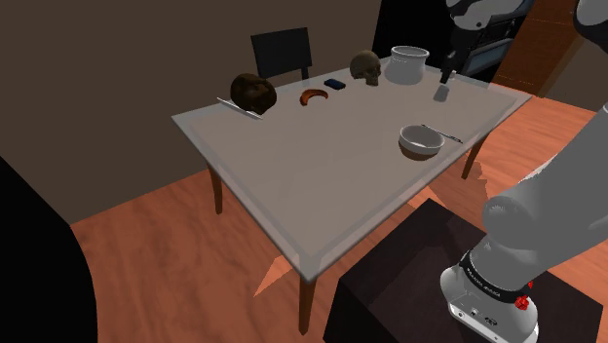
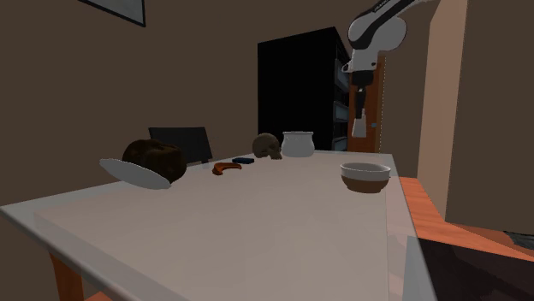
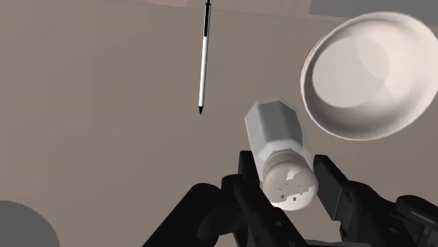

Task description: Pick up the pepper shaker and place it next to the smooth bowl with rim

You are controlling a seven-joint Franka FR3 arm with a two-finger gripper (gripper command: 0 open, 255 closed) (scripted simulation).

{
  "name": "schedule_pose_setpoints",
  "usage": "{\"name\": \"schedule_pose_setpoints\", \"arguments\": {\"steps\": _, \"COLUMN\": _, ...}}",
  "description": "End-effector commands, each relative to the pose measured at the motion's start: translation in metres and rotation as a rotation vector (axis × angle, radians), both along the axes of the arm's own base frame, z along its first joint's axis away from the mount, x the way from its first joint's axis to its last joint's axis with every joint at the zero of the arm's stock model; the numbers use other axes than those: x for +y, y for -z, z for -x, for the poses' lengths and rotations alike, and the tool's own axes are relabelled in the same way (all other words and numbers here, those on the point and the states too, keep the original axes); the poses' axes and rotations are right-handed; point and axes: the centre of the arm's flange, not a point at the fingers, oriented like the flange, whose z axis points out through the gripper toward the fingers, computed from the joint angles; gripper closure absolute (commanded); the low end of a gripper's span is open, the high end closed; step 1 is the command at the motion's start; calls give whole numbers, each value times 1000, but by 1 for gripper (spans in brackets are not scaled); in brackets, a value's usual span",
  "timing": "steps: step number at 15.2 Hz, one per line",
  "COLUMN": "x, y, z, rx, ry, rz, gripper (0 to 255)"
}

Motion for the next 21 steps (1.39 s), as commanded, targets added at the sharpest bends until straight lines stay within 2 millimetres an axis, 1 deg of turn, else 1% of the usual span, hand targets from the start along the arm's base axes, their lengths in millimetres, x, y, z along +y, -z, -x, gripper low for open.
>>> {"name": "schedule_pose_setpoints", "arguments": {"steps": 1, "x": -7, "y": 7, "z": 5, "rx": 0, "ry": -1, "rz": 0, "gripper": 255}}
{"name": "schedule_pose_setpoints", "arguments": {"steps": 21, "x": -7, "y": 112, "z": 5, "rx": 0, "ry": -1, "rz": 0, "gripper": 255}}
